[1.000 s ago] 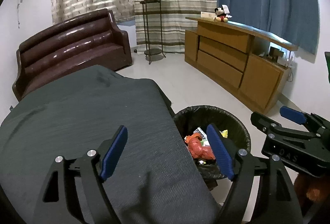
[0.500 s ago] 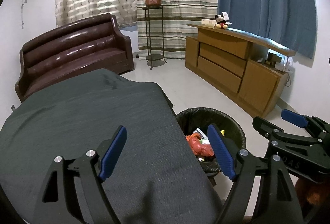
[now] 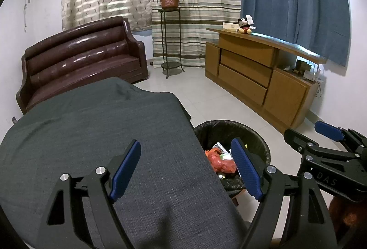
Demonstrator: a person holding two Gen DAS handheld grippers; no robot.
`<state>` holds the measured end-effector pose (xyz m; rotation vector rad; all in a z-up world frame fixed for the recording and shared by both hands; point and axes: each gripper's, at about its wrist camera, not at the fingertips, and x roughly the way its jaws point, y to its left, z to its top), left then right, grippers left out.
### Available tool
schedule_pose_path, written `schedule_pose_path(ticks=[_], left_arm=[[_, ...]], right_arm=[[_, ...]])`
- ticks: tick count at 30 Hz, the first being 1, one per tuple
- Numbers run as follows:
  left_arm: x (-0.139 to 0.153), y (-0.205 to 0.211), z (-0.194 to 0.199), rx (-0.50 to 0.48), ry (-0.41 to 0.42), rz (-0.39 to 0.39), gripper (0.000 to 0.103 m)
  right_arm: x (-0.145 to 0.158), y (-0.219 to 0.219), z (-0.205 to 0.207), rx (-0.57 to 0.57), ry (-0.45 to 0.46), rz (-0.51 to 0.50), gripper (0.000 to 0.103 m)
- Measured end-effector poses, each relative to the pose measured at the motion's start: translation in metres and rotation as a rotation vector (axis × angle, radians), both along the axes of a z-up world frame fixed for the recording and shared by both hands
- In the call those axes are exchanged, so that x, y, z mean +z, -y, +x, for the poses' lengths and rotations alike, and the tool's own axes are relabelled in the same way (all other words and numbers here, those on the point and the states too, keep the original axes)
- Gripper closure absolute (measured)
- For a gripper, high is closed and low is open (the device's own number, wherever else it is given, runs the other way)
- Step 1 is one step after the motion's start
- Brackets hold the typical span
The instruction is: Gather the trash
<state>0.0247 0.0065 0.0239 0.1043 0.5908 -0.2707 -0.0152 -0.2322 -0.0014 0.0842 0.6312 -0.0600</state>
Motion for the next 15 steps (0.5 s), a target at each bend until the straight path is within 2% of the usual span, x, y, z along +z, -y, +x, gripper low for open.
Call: schedule_pose_path(ticks=[15], left_arm=[[0.0004,0.0012,-0.0023,0.002,-0.003,-0.004,0.025]], right_arm=[[-0.0001,-0.0001,-0.0009,0.0,0.001,-0.001,0.024]])
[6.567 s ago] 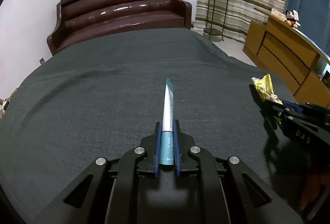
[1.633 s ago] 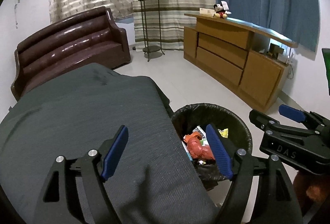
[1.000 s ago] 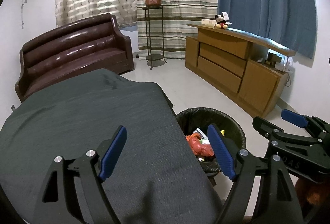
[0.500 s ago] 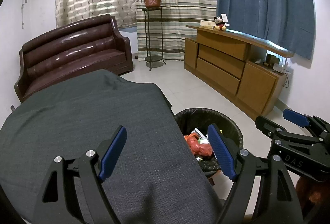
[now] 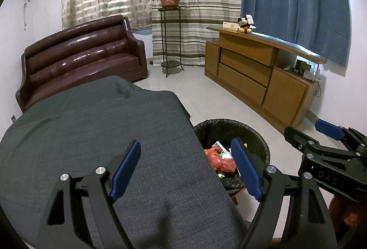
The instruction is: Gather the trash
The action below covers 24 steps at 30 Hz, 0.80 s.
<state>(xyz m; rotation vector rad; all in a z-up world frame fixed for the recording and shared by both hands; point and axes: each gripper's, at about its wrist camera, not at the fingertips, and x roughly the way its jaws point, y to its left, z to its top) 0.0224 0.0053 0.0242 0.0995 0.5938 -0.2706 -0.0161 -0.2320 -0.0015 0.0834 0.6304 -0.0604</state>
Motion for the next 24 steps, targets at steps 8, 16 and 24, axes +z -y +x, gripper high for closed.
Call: schedule_pose_path(ticks=[8,16,24], left_arm=[[-0.0012,0.0018,-0.0017,-0.004,-0.004,-0.001,0.025],[-0.0036,0.0049,-0.0031,-0.007,-0.014,-0.002,0.025],[-0.0035,0.0034,-0.0026,-0.008,-0.021,-0.007,0.025]], right_arm=[[-0.0009,-0.0006,0.0006,0.0,-0.001,0.0,0.024],[-0.0004,-0.0007,-0.0001,0.0,-0.002,-0.001,0.024],[0.0001,-0.0008,-0.001,0.001,-0.002,-0.002,0.024]])
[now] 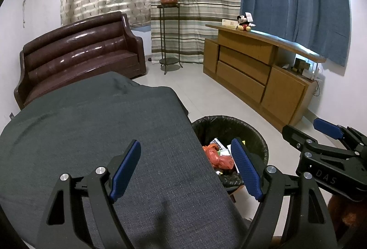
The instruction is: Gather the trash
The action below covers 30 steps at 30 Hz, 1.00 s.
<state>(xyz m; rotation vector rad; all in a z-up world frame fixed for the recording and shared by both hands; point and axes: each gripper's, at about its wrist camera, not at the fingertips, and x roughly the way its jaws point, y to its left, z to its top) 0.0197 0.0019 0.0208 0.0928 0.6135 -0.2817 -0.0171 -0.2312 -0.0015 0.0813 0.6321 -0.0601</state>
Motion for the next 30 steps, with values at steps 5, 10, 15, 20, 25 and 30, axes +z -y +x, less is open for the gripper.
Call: schedule_pose_path(ticks=[5,10,15,20,25,30], left_arm=[[0.0002,0.0002,-0.0001,0.0,0.001,0.0,0.025],[0.0003,0.0009,-0.0006,0.002,0.003,-0.002,0.025],[0.0,-0.0006,0.0004,0.005,0.004,-0.006,0.025],[-0.0003,-0.0013,0.0005,0.003,0.003,-0.009,0.025],[0.0002,-0.0014,0.0,0.007,0.01,-0.01,0.025],[-0.0001,0.0029,-0.0018,0.011,0.017,-0.007,0.02]], right_arm=[[-0.0002,-0.0005,0.0004,-0.002,0.0,0.001,0.024],[-0.0004,-0.0008,0.0007,-0.001,-0.001,0.0,0.024],[0.0001,-0.0011,-0.0002,-0.002,-0.001,0.001,0.024],[-0.0005,-0.0016,0.0004,-0.002,-0.001,-0.001,0.024],[0.0012,-0.0012,-0.0019,0.001,-0.003,-0.001,0.024],[0.0003,-0.0022,-0.0005,-0.001,-0.003,0.0,0.024]])
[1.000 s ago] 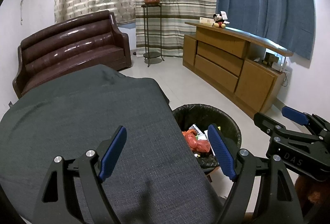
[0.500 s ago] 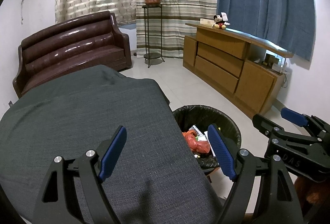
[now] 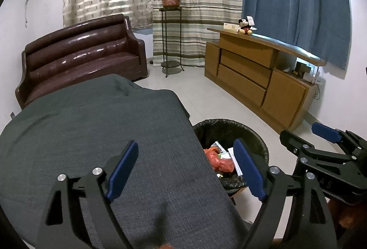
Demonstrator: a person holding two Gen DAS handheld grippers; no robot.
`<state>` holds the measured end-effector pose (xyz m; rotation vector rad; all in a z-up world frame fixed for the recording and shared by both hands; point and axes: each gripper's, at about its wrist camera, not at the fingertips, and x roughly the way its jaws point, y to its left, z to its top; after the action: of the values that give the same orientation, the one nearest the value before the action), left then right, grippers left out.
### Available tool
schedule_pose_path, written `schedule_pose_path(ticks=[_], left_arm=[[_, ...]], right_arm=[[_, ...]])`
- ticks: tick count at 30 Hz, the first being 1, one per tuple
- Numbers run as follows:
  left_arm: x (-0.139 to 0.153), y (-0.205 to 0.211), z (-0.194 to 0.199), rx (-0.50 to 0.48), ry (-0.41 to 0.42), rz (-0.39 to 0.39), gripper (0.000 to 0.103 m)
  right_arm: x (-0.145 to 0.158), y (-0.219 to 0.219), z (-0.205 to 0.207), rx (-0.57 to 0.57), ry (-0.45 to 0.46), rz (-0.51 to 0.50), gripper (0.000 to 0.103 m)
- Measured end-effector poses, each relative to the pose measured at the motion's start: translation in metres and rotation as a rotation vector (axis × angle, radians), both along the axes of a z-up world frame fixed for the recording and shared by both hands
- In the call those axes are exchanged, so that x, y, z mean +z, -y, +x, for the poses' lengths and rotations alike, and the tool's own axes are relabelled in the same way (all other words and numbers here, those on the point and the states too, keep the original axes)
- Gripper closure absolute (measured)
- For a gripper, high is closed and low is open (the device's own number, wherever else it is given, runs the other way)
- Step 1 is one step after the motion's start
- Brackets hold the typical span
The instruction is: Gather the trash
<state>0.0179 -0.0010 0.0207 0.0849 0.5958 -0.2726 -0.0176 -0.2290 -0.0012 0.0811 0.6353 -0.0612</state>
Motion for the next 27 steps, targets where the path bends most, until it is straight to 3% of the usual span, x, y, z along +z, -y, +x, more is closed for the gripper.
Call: schedule_pose_path(ticks=[19,27], left_arm=[[-0.0036,0.0033,0.0002,-0.022,-0.03,-0.01,0.018],[-0.0048,0.001,0.0011,0.037,-0.033,0.003,0.018]], right_arm=[[0.0006,-0.0018,-0.0004,0.001,-0.002,-0.002,0.024],[0.0004,-0.0028,-0.0001,0.002,-0.002,-0.003,0.024]])
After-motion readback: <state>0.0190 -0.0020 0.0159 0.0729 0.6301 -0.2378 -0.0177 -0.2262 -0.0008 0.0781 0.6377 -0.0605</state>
